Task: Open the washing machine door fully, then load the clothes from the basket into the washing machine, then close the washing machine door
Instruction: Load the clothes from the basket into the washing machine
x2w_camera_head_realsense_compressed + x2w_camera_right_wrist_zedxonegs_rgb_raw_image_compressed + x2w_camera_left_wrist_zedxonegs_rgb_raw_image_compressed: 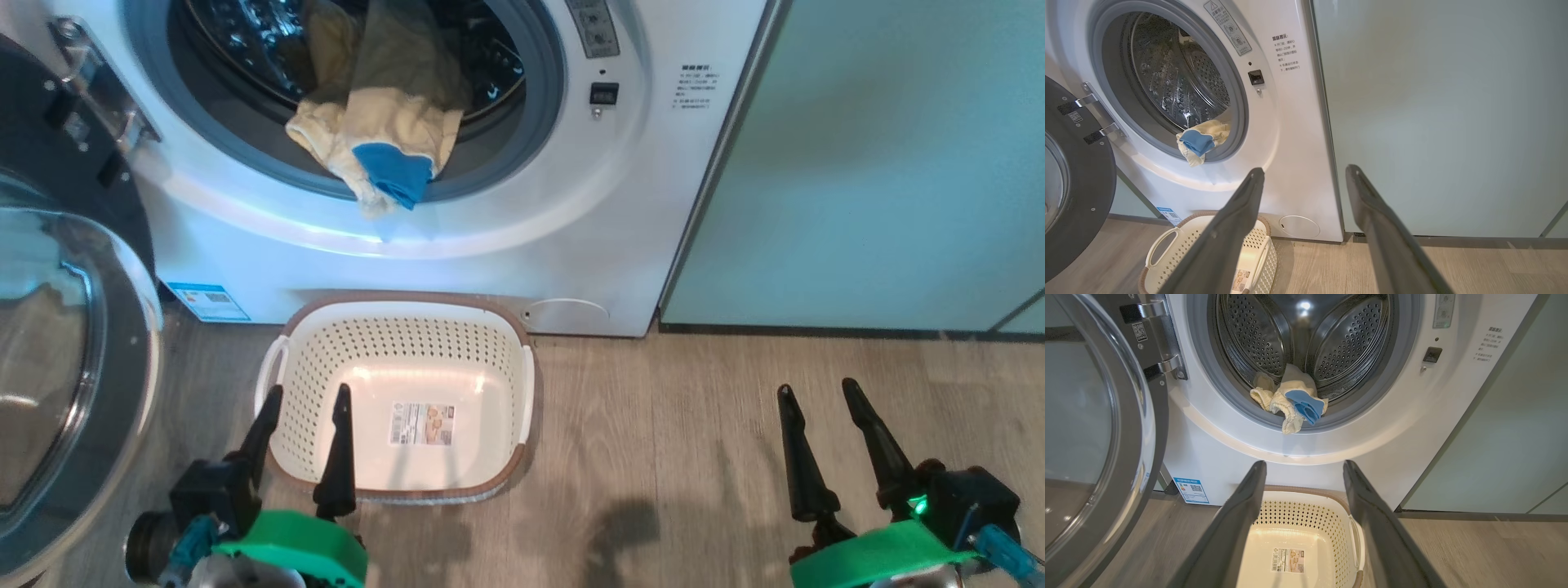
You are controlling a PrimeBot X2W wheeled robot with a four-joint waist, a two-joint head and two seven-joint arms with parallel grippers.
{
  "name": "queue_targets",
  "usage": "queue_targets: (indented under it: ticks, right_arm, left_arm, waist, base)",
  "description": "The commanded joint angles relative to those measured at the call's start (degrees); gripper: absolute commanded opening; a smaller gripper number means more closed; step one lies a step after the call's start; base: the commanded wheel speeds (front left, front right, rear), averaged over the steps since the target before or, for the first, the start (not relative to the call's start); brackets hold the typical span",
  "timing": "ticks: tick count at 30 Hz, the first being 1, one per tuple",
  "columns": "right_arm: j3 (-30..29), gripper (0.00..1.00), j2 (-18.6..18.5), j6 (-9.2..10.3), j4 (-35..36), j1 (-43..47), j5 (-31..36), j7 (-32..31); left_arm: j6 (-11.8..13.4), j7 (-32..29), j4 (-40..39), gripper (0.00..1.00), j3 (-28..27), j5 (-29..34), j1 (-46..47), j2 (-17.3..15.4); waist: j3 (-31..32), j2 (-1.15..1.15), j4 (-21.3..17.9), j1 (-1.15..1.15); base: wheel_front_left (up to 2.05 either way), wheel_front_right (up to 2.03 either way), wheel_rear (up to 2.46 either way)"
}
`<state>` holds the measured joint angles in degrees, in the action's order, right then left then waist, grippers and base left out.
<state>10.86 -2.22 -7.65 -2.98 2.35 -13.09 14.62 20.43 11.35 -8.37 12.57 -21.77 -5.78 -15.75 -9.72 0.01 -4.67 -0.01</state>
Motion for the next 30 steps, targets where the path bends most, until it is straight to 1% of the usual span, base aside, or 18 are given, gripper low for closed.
queue_targets:
  ticks: [1, 8, 15, 23, 30]
  right_arm:
    - [1.33, 1.00, -0.65, 0.16, 1.63, -0.60, 0.49, 0.38]
    - [1.42, 1.00, -0.65, 0.16, 1.19, -0.23, 0.76, 0.38]
    - [1.91, 1.00, -0.65, 0.16, 1.10, -0.56, 0.63, 0.38]
    - [1.91, 1.00, -0.65, 0.16, 1.41, -1.18, 0.75, 0.38]
    - [1.71, 1.00, -0.65, 0.16, 2.10, -1.87, 0.69, 0.38]
  left_arm:
    - [0.44, 0.53, -1.49, 1.00, -1.83, -0.15, 1.27, -0.14]
    - [0.29, 0.44, -0.77, 1.00, -1.15, -0.78, 0.36, 0.31]
    - [0.36, 0.13, -0.45, 1.00, -1.12, -1.20, 0.33, 0.19]
    - [0.60, -0.24, 0.37, 1.00, -0.94, -1.76, 0.83, 0.49]
    - [-0.11, -0.17, 1.75, 1.00, -0.84, -2.56, 3.40, 0.90]
  waist:
    - [1.12, -0.01, 0.67, 0.01]
    - [2.78, -0.01, 1.08, 0.01]
    - [2.95, -0.01, 0.74, 0.01]
    - [1.88, -0.01, 0.42, 0.01]
    - [-0.50, -0.01, 0.51, 0.01]
  base:
    - [0.00, 0.00, 0.00]
    - [0.00, 0.00, 0.00]
    - [0.00, 0.00, 0.00]
    - [0.00, 0.00, 0.00]
    - [0.00, 0.00, 0.00]
